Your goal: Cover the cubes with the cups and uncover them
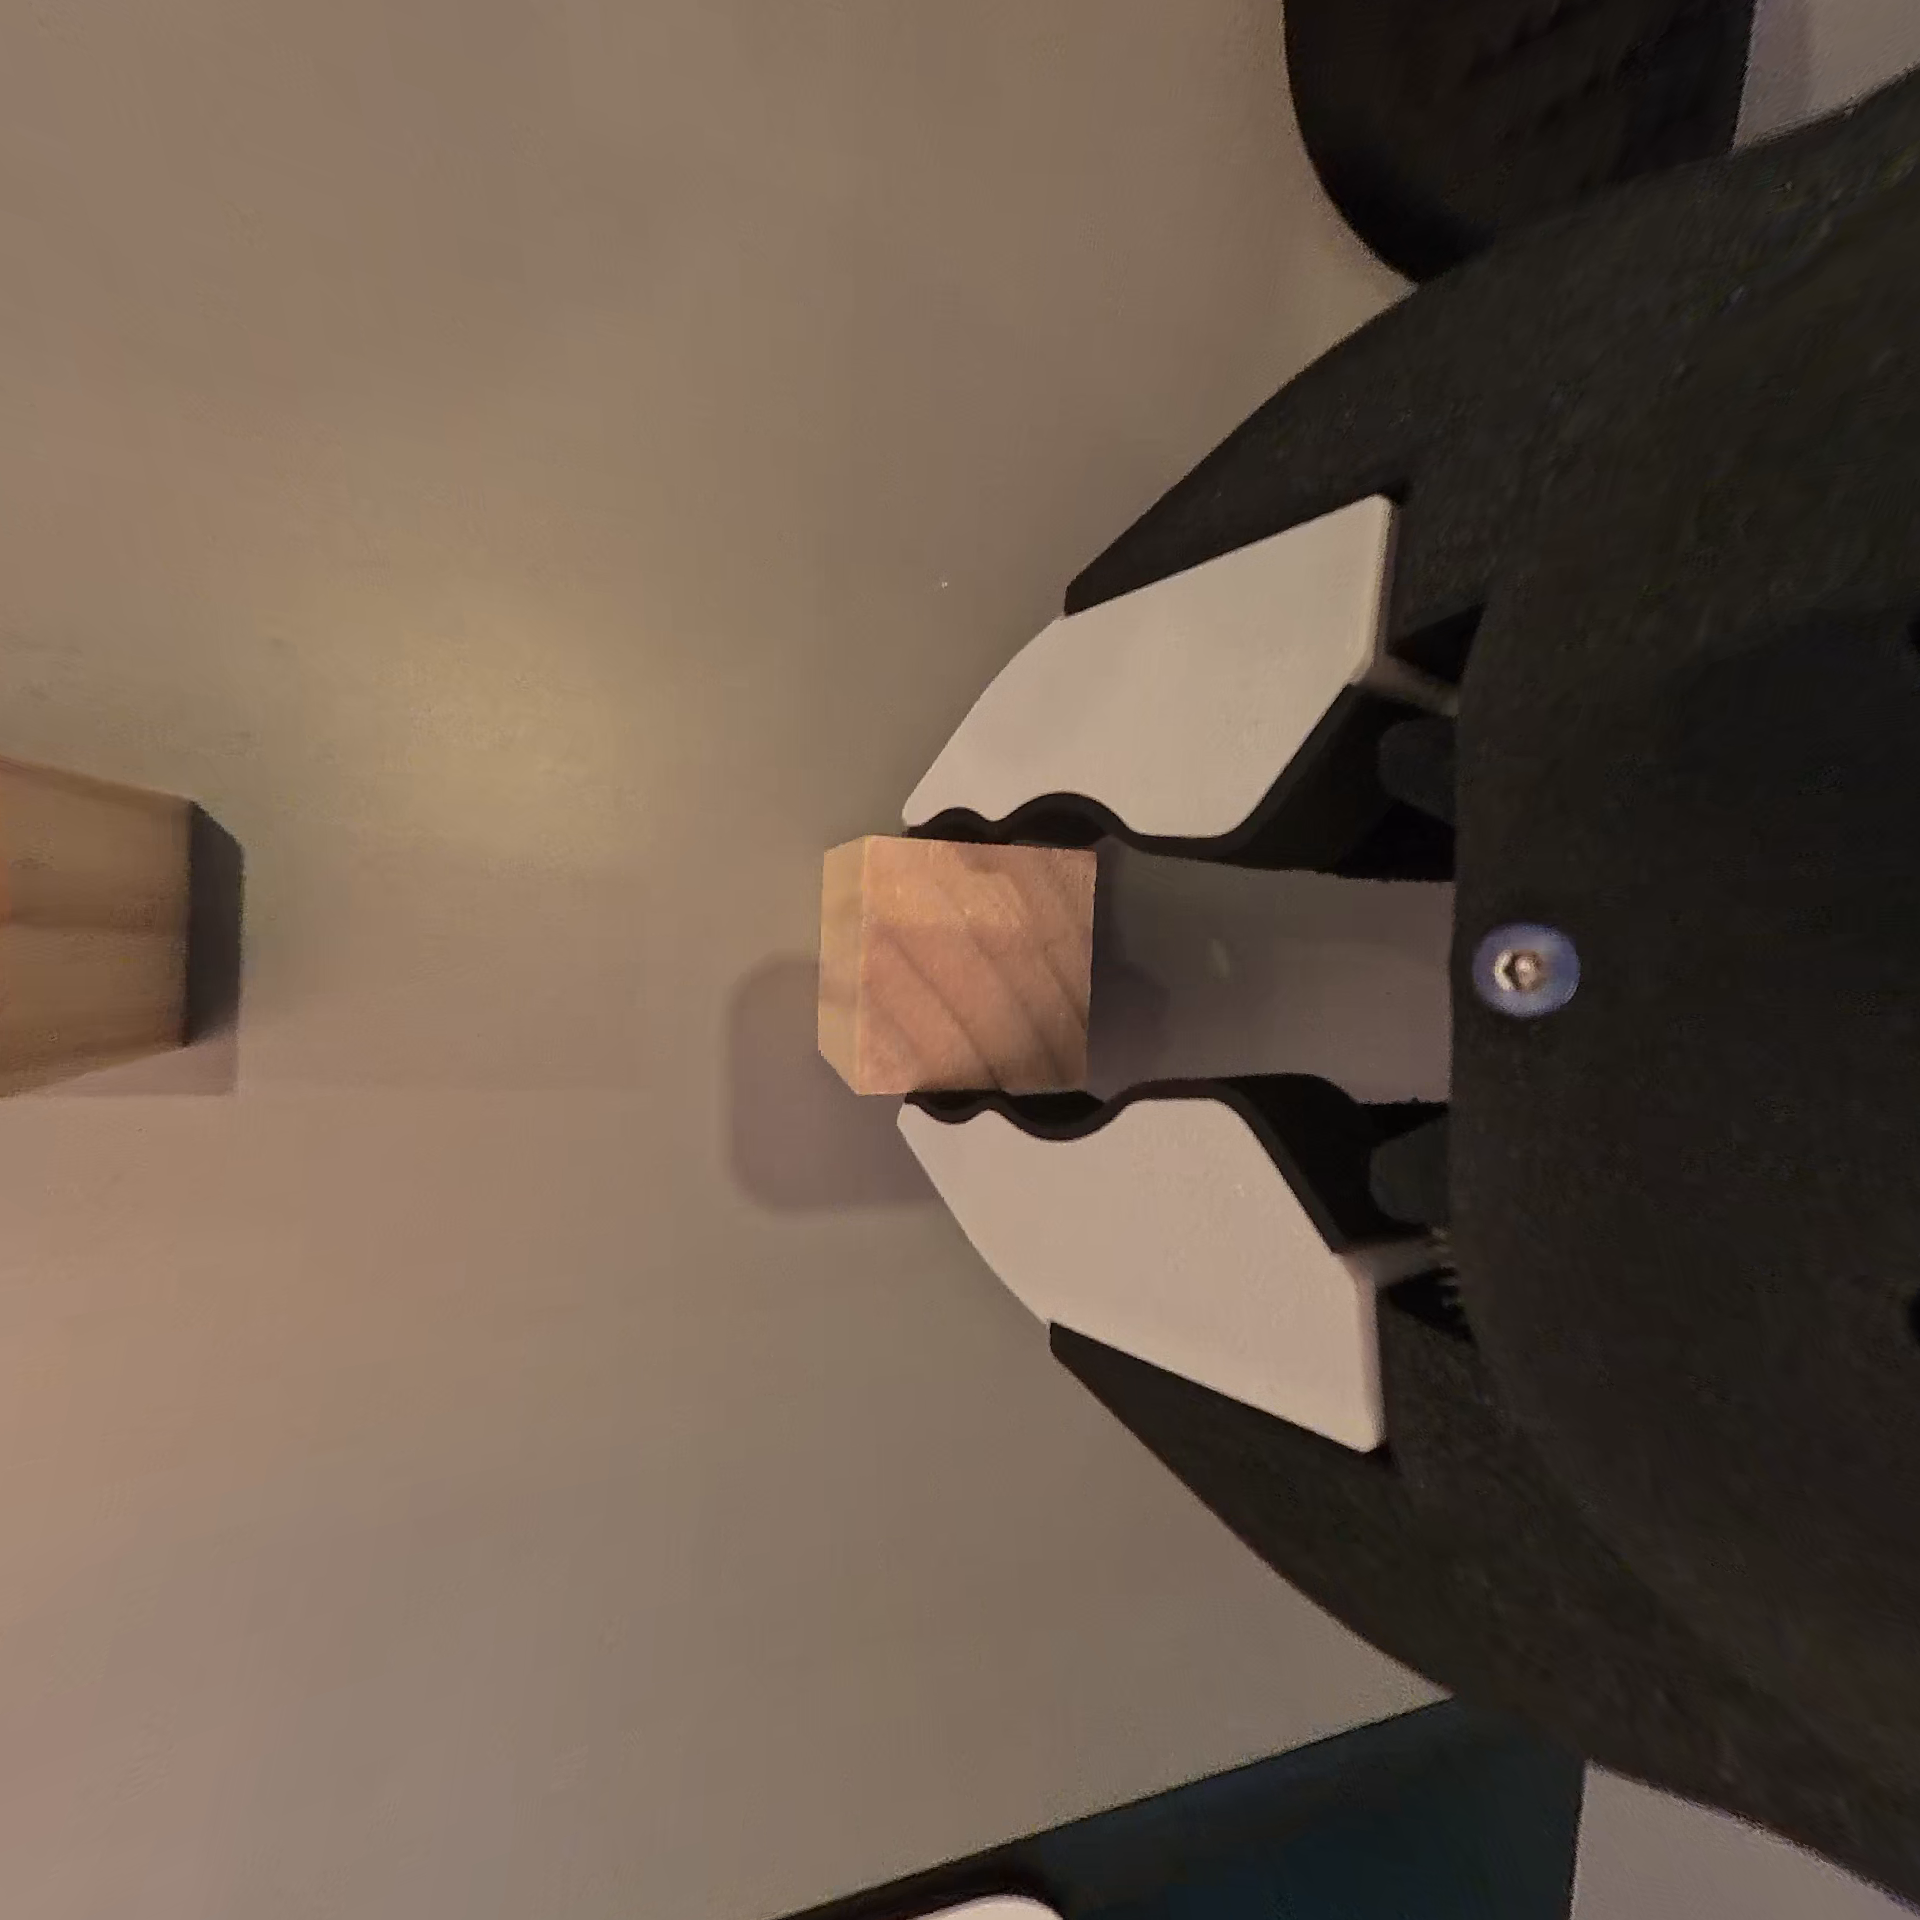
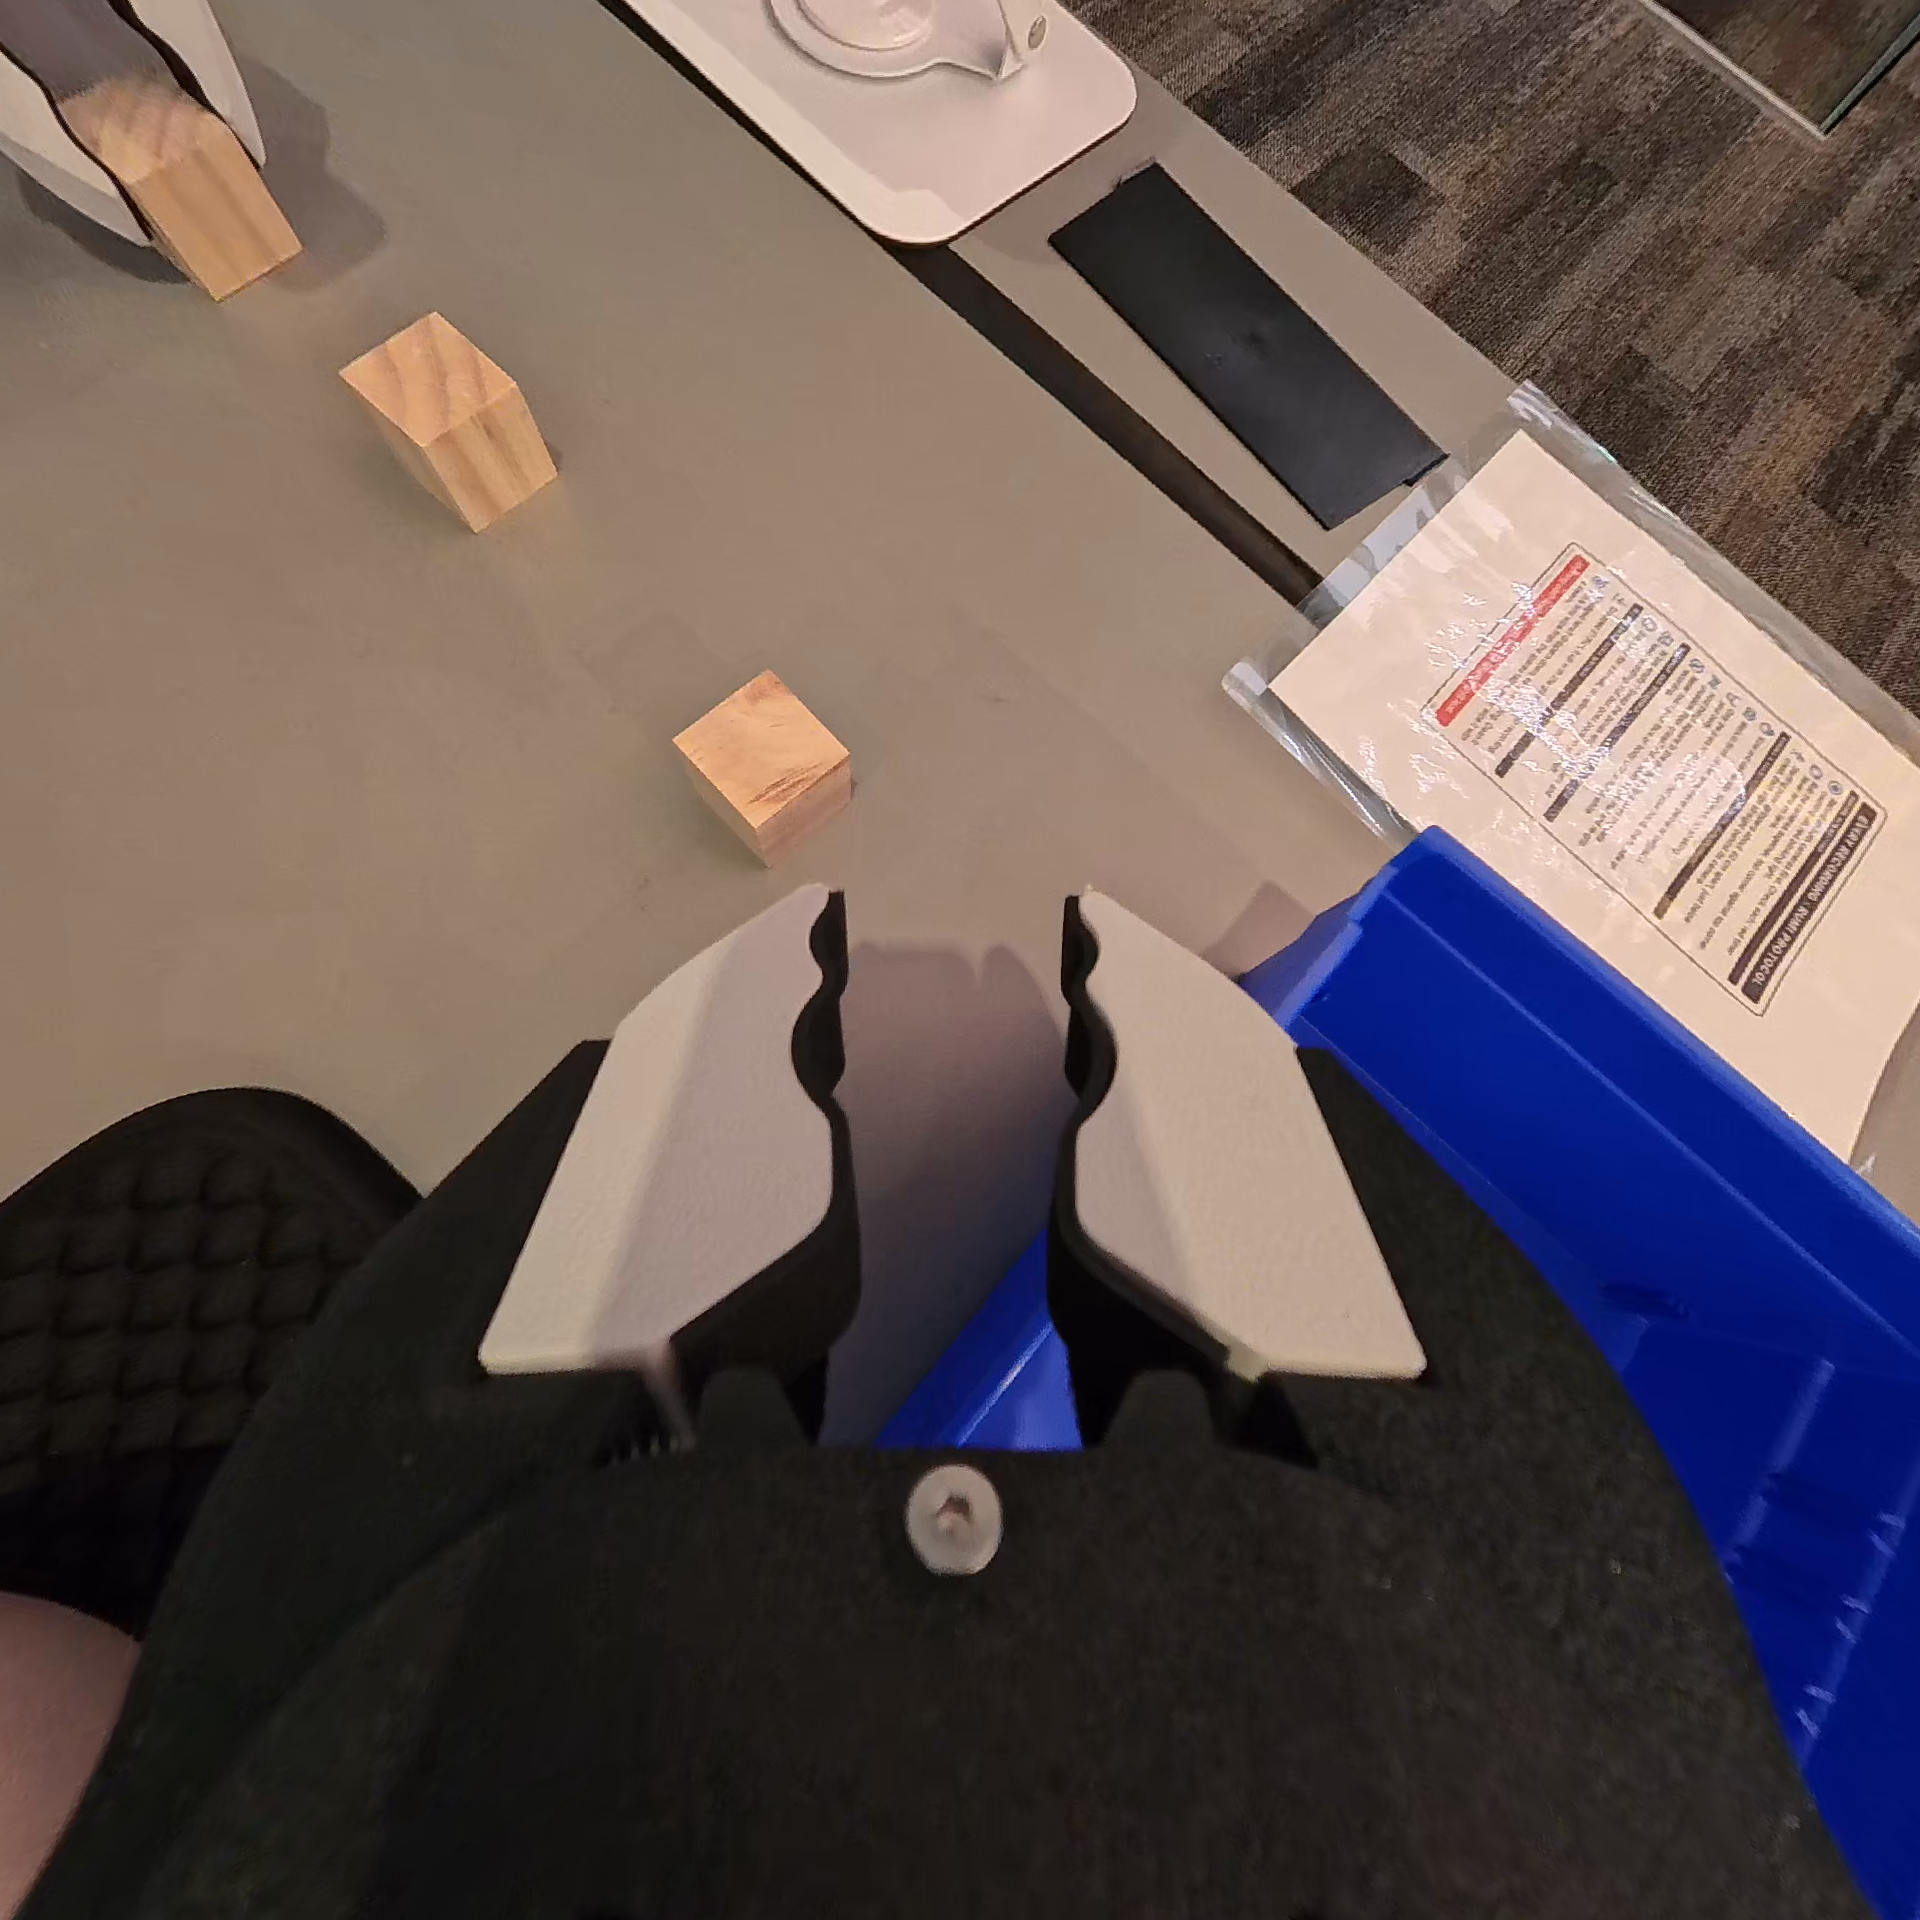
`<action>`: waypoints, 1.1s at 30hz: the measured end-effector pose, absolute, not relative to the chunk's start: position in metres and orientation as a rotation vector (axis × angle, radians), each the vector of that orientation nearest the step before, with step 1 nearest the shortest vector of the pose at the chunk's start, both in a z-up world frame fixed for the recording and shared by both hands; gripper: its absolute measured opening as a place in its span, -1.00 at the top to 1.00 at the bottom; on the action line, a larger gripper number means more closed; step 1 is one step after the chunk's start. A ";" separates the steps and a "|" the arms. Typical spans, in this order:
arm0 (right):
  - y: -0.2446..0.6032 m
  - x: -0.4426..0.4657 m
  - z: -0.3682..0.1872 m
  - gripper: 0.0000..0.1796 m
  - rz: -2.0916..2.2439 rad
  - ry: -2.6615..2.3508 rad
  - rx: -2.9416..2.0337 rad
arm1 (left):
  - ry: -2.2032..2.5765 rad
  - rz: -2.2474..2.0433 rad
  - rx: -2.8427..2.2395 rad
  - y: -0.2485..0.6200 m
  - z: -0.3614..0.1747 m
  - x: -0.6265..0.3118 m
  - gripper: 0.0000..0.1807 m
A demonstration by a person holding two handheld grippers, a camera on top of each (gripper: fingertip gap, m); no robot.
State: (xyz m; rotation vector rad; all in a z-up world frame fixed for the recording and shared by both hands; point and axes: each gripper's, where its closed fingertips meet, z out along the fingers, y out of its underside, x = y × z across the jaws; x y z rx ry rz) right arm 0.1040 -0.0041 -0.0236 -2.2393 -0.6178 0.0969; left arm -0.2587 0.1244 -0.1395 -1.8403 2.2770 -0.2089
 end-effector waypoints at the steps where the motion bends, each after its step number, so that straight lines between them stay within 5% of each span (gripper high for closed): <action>1: -0.004 0.104 -0.024 0.56 0.096 -0.618 -2.243 | 2.278 -0.209 -1.832 0.125 -0.140 -0.259 0.51; 18: -0.004 0.100 -0.028 0.57 0.123 -0.638 -2.256 | 2.100 -0.239 -1.754 0.129 -0.114 -0.251 0.52; 29: -0.004 0.101 -0.031 0.57 0.128 -0.634 -2.270 | 1.208 -0.612 -1.552 0.117 0.087 -0.311 0.55; 33: -0.004 0.100 -0.031 0.57 0.125 -0.639 -2.273 | 0.860 -0.697 -1.694 0.117 0.114 -0.407 0.79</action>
